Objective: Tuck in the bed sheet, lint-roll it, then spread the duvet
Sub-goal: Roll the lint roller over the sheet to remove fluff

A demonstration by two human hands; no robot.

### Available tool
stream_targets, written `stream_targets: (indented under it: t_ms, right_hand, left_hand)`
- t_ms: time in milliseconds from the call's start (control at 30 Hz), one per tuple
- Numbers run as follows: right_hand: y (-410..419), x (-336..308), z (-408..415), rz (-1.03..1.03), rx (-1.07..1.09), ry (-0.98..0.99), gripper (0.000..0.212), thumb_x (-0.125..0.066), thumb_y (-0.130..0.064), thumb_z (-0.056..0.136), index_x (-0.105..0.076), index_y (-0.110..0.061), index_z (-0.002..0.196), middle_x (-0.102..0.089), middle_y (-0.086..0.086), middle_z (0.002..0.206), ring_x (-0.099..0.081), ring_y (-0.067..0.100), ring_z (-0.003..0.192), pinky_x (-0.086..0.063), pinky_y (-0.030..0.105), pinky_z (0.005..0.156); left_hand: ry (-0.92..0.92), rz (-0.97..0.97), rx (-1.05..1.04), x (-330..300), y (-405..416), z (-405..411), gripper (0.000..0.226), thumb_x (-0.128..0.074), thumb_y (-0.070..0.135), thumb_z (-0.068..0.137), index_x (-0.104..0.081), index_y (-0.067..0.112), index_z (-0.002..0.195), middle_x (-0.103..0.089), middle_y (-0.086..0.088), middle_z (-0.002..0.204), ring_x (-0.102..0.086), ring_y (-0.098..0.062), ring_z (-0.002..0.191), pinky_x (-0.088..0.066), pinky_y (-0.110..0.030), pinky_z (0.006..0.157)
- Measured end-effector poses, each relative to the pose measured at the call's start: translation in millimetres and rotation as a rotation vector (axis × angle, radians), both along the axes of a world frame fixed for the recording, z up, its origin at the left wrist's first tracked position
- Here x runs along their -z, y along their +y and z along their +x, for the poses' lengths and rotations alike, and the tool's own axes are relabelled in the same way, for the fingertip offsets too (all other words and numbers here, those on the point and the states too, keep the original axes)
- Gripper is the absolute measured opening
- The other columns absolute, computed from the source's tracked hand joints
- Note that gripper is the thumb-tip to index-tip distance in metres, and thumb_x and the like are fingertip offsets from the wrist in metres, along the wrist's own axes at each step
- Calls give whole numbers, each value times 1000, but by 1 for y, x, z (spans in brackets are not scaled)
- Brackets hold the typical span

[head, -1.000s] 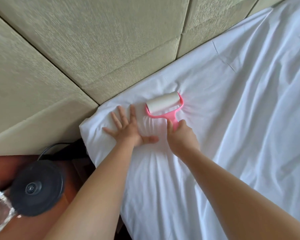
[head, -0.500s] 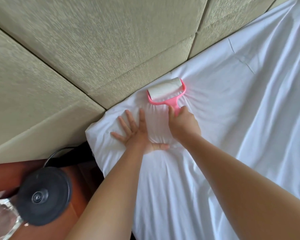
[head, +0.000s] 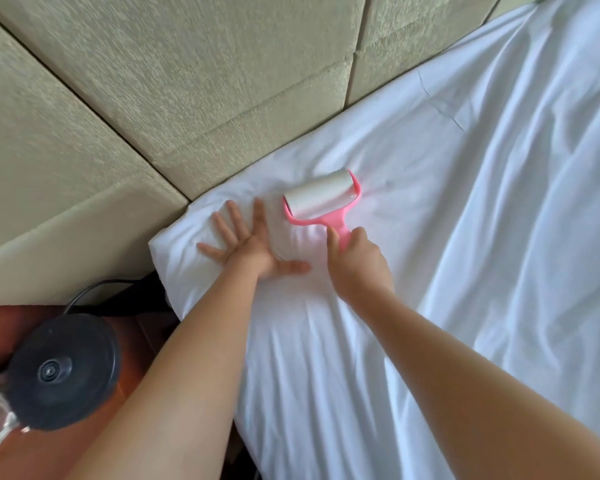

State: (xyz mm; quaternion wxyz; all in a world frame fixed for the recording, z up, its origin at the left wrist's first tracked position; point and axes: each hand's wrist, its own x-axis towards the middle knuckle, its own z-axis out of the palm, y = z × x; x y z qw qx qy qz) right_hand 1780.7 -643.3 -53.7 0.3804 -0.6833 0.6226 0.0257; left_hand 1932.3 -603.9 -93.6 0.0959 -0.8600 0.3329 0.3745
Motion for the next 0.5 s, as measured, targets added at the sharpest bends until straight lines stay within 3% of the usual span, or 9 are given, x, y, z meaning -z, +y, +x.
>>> stream_targets:
  t_ms: [200, 333, 500]
  right_hand:
    - [28, -10, -42, 36, 28, -15, 45, -29, -56, 98, -41, -13, 93, -48, 2, 84, -49, 28, 81, -36, 34, 69]
    - [39, -20, -66, -43, 37, 3, 44, -30, -55, 98, -41, -14, 91, -39, -5, 68, -43, 27, 74, -33, 34, 65]
    - [54, -31, -89, -83, 133, -35, 40, -32, -51, 98, -42, -13, 90, -43, -1, 73, -45, 28, 76, -34, 34, 67]
  left_hand:
    - [-46, -69, 47, -18, 10, -11, 150, -68, 85, 38, 27, 38, 144, 36, -5, 153, 29, -32, 141, 4, -71, 106]
    - [-62, -99, 187, -27, 20, -21, 139, -70, 78, 53, 20, 32, 149, 29, -2, 156, 22, -28, 145, -1, -64, 112]
    - [-10, -118, 302, -37, 29, -54, 132, -71, 72, 60, 13, 28, 151, 25, 3, 157, 18, -21, 146, -1, -59, 115]
